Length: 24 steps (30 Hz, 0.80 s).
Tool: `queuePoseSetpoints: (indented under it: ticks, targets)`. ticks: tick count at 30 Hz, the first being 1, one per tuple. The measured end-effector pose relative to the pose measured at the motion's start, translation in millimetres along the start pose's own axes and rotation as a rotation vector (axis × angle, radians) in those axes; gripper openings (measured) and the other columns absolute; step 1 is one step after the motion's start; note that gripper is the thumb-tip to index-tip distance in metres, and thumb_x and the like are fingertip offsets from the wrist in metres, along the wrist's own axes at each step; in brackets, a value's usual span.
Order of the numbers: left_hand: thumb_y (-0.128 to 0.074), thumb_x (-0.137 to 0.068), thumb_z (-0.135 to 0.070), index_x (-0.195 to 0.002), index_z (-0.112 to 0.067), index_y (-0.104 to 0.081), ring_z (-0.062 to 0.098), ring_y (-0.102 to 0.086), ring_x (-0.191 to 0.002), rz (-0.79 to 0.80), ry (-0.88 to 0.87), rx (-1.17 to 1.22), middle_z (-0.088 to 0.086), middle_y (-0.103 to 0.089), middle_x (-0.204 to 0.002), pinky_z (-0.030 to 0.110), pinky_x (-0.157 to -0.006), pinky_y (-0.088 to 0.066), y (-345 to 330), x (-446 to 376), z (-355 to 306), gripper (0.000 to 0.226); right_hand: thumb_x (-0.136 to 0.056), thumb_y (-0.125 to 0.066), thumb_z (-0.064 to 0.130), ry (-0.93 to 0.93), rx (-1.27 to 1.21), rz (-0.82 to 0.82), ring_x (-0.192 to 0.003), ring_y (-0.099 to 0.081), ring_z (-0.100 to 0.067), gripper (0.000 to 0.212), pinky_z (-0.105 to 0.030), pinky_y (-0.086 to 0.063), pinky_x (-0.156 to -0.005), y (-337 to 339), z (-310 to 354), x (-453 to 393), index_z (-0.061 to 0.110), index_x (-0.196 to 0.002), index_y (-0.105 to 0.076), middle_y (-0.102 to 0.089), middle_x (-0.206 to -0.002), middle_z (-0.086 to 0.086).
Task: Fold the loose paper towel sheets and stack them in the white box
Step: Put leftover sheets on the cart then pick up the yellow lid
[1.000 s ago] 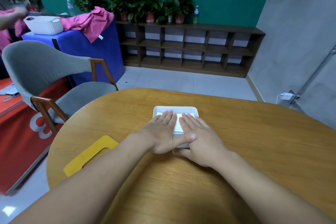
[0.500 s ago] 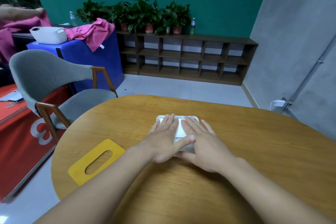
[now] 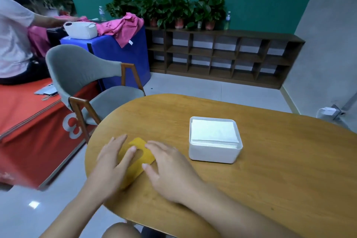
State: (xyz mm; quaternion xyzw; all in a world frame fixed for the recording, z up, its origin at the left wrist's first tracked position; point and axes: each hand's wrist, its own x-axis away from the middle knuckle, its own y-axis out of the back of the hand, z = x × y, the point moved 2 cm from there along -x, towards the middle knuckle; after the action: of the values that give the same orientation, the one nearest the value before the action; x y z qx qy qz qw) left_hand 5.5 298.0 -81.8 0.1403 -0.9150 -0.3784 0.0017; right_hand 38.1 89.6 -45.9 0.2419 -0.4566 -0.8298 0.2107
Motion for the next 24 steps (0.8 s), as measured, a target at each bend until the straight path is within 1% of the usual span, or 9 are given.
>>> queuePoseSetpoints:
  ticks: [2,4,8,11,13,15,18,21,24]
  targets:
    - [-0.032,-0.096,-0.092,-0.170,-0.035,-0.034,0.013,-0.010,-0.169,0.021,-0.023,-0.192,-0.008,-0.031,-0.179,0.043,-0.136,-0.012,-2.5,6.5,22.2,0.093,-0.112,-0.055,0.036,-0.078,-0.014,0.078,-0.156,-0.038,-0.025,0.055,-0.040,-0.031,-0.130,-27.9,2.7,-17.6,0.015,-0.161,-0.043,-0.041,-0.171,-0.002]
    - [-0.023,-0.085,-0.104,-0.174,-0.040,-0.021,0.017,0.000,-0.171,0.078,-0.018,-0.289,-0.006,-0.019,-0.182,0.045,-0.138,-0.007,-7.9,13.9,35.1,0.110,-0.113,-0.054,0.034,-0.125,0.011,0.123,-0.162,-0.030,-0.028,0.060,-0.041,-0.024,-0.133,-51.0,-4.0,-31.5,0.011,-0.165,-0.035,-0.035,-0.174,-0.007]
    - [-0.022,-0.074,-0.113,-0.172,-0.049,0.008,0.017,0.015,-0.169,0.136,-0.018,-0.354,-0.006,0.007,-0.184,0.046,-0.138,-0.001,-20.2,24.6,47.2,0.121,-0.113,-0.052,0.037,-0.213,0.030,0.143,-0.168,-0.015,-0.027,0.078,-0.041,-0.011,-0.136,-81.0,-19.5,-42.1,0.008,-0.173,-0.011,-0.022,-0.180,-0.010]
    - [-0.016,-0.070,-0.115,-0.169,-0.047,0.019,0.019,0.018,-0.169,0.094,-0.034,-0.424,-0.003,0.012,-0.184,0.047,-0.138,-0.001,-29.5,24.4,56.0,0.125,-0.113,-0.051,0.043,-0.241,0.005,0.138,-0.170,-0.007,-0.023,0.085,-0.042,-0.005,-0.137,-96.0,-23.0,-38.2,0.010,-0.174,-0.004,-0.017,-0.182,-0.009]
    - [-0.012,-0.069,-0.115,-0.170,-0.043,0.018,0.022,0.013,-0.170,0.053,-0.025,-0.431,0.001,0.008,-0.185,0.048,-0.138,-0.003,-33.7,21.5,58.2,0.128,-0.111,-0.054,0.044,-0.254,-0.012,0.114,-0.170,-0.009,-0.021,0.087,-0.041,-0.006,-0.137,-98.0,-23.3,-35.3,0.010,-0.174,-0.004,-0.020,-0.182,-0.009]
    - [-0.011,-0.066,-0.116,-0.173,-0.038,0.013,0.025,0.006,-0.171,0.024,0.005,-0.411,0.006,0.004,-0.185,0.048,-0.138,-0.007,-35.5,16.2,58.6,0.135,-0.111,-0.056,0.042,-0.285,-0.053,0.098,-0.168,-0.015,-0.021,0.086,-0.038,-0.009,-0.137,-92.2,-21.7,-34.9,0.011,-0.174,-0.006,-0.026,-0.180,-0.008]
    - [-0.013,-0.061,-0.118,-0.175,-0.032,0.011,0.027,0.004,-0.171,0.043,0.042,-0.410,0.007,0.002,-0.185,0.048,-0.137,-0.007,-36.5,8.9,59.0,0.144,-0.112,-0.056,0.041,-0.339,-0.133,0.106,-0.161,-0.029,-0.022,0.081,-0.037,-0.020,-0.133,-83.7,-17.9,-35.3,0.013,-0.173,-0.011,-0.036,-0.173,-0.006]
    - [-0.010,-0.060,-0.117,-0.176,-0.021,0.003,0.027,0.000,-0.171,0.055,0.061,-0.403,0.006,-0.004,-0.184,0.047,-0.137,-0.008,-36.6,5.9,59.4,0.152,-0.109,-0.059,0.043,-0.379,-0.191,0.105,-0.158,-0.035,-0.027,0.081,-0.037,-0.029,-0.130,-83.0,-16.2,-35.5,0.015,-0.173,-0.016,-0.041,-0.172,-0.005]
    - [-0.012,-0.059,-0.117,-0.175,-0.010,-0.007,0.027,-0.007,-0.170,0.059,0.085,-0.392,0.008,-0.013,-0.183,0.047,-0.137,-0.013,-34.4,2.5,60.7,0.159,-0.107,-0.062,0.044,-0.399,-0.215,0.095,-0.157,-0.038,-0.029,0.082,-0.038,-0.032,-0.127,-86.0,-20.4,-36.2,0.017,-0.171,-0.020,-0.043,-0.171,-0.004]
